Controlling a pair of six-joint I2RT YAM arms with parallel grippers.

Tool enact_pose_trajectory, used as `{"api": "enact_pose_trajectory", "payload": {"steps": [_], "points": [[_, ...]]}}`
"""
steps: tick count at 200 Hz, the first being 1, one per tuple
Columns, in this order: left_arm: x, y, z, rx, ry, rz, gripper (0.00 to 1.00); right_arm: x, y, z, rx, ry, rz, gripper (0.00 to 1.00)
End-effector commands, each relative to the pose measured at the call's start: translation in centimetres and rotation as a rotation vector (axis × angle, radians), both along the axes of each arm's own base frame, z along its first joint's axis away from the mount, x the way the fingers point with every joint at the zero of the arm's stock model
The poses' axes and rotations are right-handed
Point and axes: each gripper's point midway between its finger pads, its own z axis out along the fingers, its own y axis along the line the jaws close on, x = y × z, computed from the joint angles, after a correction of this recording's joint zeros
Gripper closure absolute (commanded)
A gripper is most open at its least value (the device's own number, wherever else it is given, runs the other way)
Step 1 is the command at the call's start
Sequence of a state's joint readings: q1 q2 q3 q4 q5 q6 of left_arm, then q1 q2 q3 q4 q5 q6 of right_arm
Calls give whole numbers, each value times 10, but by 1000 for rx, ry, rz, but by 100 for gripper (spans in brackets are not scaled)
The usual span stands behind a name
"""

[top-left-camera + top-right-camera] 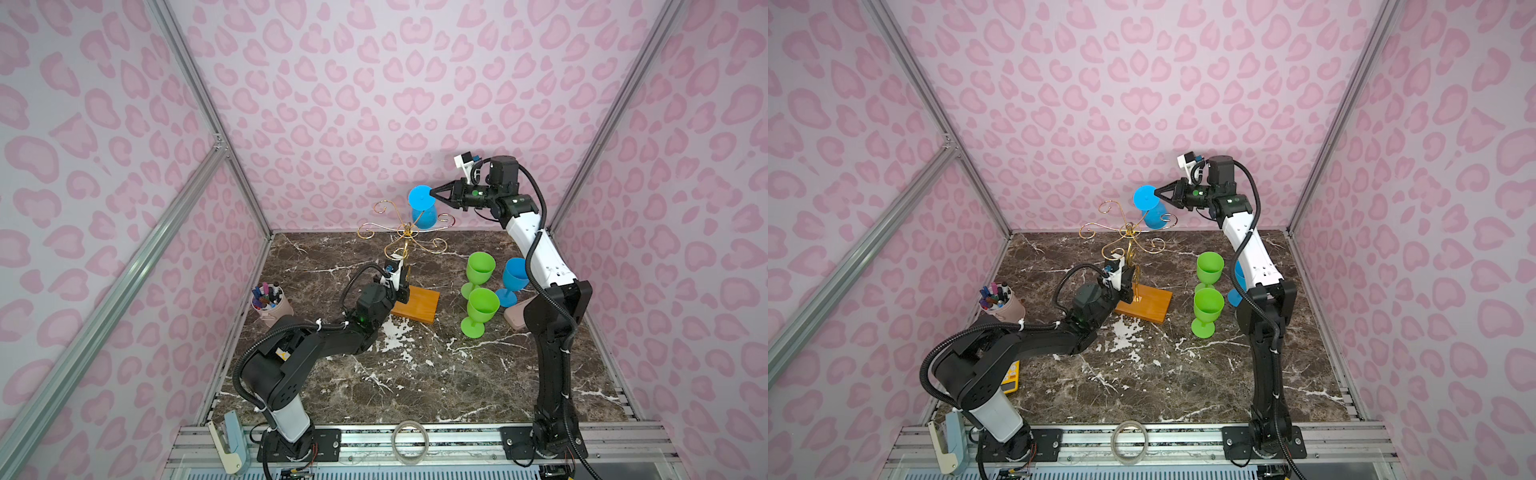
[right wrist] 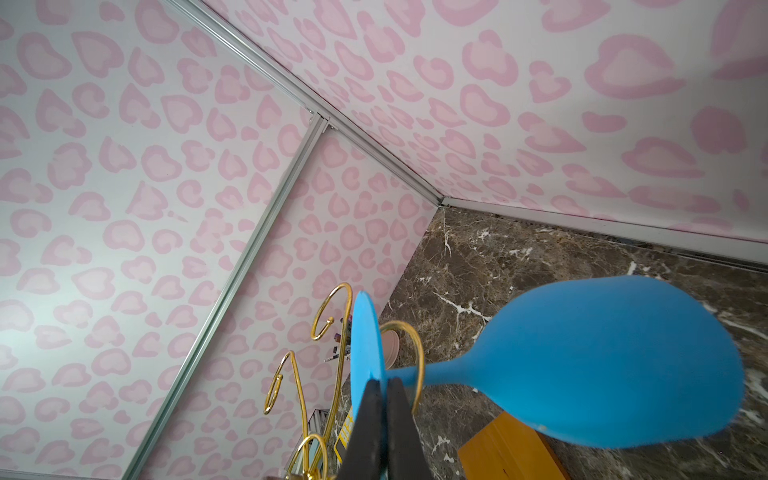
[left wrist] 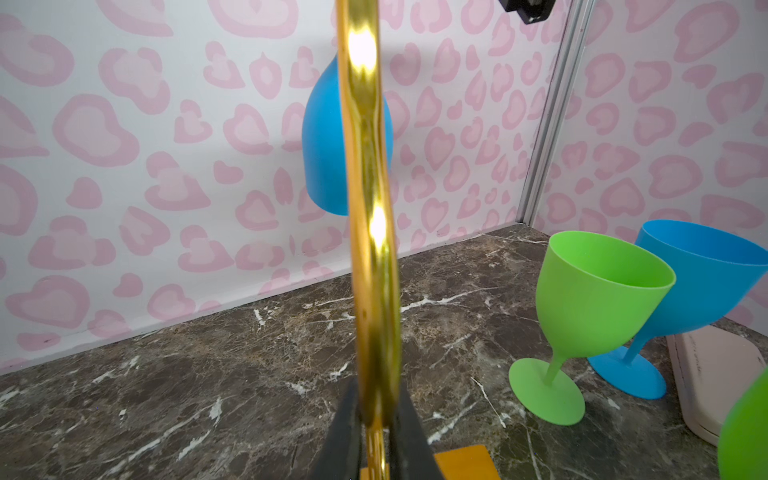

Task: Take the wine glass off the wine glass rack

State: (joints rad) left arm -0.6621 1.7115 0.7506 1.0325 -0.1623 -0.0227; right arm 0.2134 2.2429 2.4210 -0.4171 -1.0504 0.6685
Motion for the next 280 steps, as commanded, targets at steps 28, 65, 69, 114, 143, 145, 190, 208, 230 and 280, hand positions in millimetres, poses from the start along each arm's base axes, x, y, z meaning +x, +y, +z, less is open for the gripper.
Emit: {"api": "enact_pose_trajectory", "payload": {"steps": [28,65,69,114,143,145,190,208,230,280], "points": [[0,-2,-5,0,37,-6,97,-2,0,0,3,-4,2,100],[1,-2,-5,0,41,-6,97,-5,-1,2,6,1,7,100],[1,-2,-5,0,41,-4,97,-6,-1,2,7,3,7,100],[1,-1,-5,-2,40,0,97,-10,0,2,31,16,21,100],[1,-2,-6,0,43,-3,97,-14,1,2,47,23,29,100],[1,-2,-6,-1,43,-2,97,-15,1,3,47,23,29,100],[1,-1,-7,1,44,-2,97,-17,2,5,64,25,34,100],[1,-1,-7,3,44,-1,97,-17,4,6,75,27,43,100],[1,-1,-6,2,42,-2,97,-18,7,7,80,28,52,100],[1,-2,-6,4,45,-2,97,-27,15,6,59,27,93,100]]}}
